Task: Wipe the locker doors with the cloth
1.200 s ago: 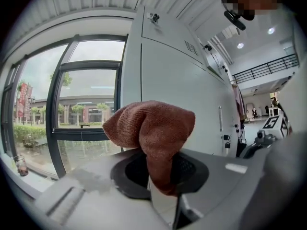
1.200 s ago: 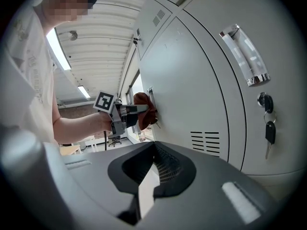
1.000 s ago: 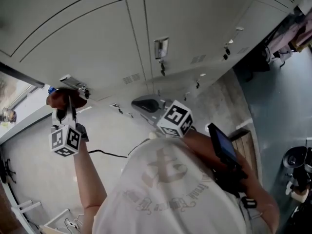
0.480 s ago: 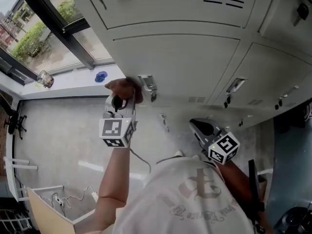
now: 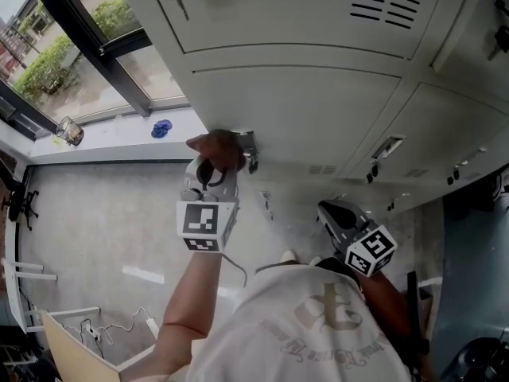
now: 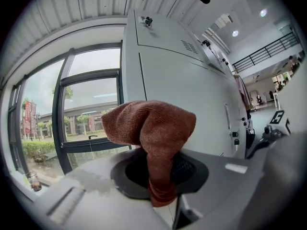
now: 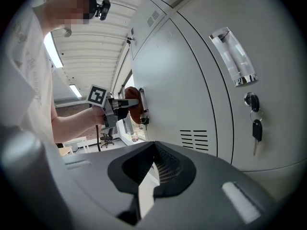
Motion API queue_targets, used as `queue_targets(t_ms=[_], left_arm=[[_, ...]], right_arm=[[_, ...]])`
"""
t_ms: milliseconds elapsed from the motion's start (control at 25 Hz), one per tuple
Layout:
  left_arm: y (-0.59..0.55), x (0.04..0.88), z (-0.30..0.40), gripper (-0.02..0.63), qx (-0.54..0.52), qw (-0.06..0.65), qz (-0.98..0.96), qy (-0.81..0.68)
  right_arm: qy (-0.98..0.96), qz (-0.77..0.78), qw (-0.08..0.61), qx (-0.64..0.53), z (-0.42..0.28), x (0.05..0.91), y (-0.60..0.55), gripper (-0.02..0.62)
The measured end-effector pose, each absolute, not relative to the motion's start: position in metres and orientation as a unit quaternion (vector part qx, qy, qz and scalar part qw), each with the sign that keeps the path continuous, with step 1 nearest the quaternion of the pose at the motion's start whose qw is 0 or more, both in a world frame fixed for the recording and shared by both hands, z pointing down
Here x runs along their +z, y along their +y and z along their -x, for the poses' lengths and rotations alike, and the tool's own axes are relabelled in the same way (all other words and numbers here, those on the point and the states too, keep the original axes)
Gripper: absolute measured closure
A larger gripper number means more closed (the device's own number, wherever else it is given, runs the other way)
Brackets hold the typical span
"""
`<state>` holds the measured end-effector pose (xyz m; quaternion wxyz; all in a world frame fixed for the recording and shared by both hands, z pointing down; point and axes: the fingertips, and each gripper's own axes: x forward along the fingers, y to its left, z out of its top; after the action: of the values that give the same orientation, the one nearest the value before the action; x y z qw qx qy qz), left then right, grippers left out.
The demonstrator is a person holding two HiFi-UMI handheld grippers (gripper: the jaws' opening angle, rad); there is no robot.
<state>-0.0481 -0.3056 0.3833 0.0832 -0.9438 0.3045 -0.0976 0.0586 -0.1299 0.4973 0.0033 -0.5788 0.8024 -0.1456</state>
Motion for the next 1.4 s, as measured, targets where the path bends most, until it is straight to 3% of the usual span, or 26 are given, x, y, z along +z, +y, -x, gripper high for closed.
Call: queue_targets(t_ms=[560, 1400], left_arm=[[-0.281, 0.372, 0.02, 0.528, -0.097, 0.084, 0.957, 0.261], [-0.215, 0.38, -0.082, 0.528, -0.115, 0.076, 0.97, 0.202]], right_arm=[[0.803, 0.576, 0.026, -0.15, -0.069, 0.494, -0.13, 0.588], [0.806, 0.576, 0.012, -0.133, -0.127, 0.487, -0.089, 0.588]])
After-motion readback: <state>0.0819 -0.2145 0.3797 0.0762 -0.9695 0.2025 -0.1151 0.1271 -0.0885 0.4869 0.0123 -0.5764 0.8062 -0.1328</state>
